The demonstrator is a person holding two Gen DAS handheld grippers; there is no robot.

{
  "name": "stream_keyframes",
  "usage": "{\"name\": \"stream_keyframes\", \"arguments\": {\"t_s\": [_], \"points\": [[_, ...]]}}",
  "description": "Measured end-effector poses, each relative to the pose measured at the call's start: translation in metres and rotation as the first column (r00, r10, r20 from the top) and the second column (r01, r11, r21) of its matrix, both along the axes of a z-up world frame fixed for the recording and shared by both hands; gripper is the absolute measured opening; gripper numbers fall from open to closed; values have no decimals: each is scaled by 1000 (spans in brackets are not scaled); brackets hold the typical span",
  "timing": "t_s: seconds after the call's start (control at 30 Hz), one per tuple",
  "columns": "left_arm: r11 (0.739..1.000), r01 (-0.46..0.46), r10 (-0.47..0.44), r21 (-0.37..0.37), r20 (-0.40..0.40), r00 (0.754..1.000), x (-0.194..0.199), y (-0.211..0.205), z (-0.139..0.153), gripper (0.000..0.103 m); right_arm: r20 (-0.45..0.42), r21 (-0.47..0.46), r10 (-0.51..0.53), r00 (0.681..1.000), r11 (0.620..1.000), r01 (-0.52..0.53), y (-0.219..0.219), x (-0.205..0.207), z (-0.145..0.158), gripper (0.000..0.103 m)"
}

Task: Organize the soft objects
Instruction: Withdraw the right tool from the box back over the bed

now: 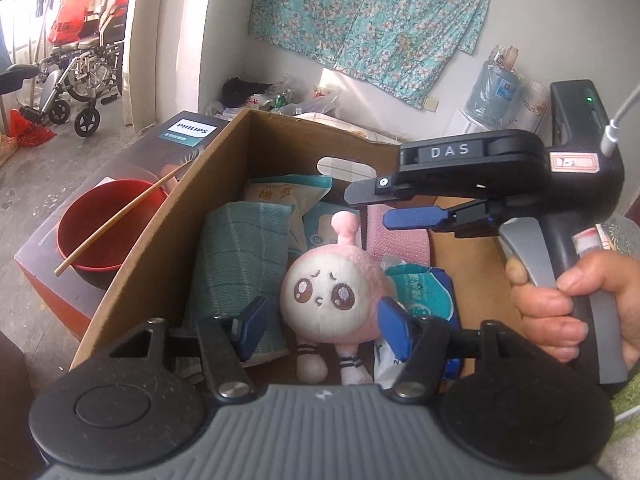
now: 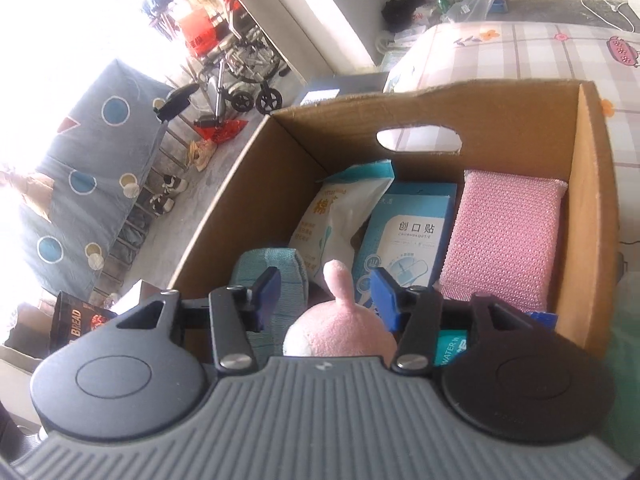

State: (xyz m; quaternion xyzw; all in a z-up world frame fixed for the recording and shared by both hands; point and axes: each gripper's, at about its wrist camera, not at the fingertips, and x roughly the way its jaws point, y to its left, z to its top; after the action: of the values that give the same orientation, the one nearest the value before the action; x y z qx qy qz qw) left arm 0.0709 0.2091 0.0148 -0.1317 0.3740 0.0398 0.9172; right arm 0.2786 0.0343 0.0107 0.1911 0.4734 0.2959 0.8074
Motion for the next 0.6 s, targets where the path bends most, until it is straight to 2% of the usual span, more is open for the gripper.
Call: {"name": "stream_keyframes", "arguments": {"t_s": [0.17,0.3,0.47,0.6], "points": [[998,60,-59,-4,61,996,-9,-19,16,77,69,165,-64,996,985,52,-70,-47,40,63],[990,140,-138,-1,129,982,-17,-49,30,85,131,217,-179,975,965,148,-154,-100,67,72],[961,278,-273,-4,174,946,-24,-95,38,88,141,230,-374,917,913,337,-256,-163,74,75],[914,405,-396,-8,186,899,-29,-144,34,88,121,173,-509,852,856,487,-318,-213,55,75]]}}
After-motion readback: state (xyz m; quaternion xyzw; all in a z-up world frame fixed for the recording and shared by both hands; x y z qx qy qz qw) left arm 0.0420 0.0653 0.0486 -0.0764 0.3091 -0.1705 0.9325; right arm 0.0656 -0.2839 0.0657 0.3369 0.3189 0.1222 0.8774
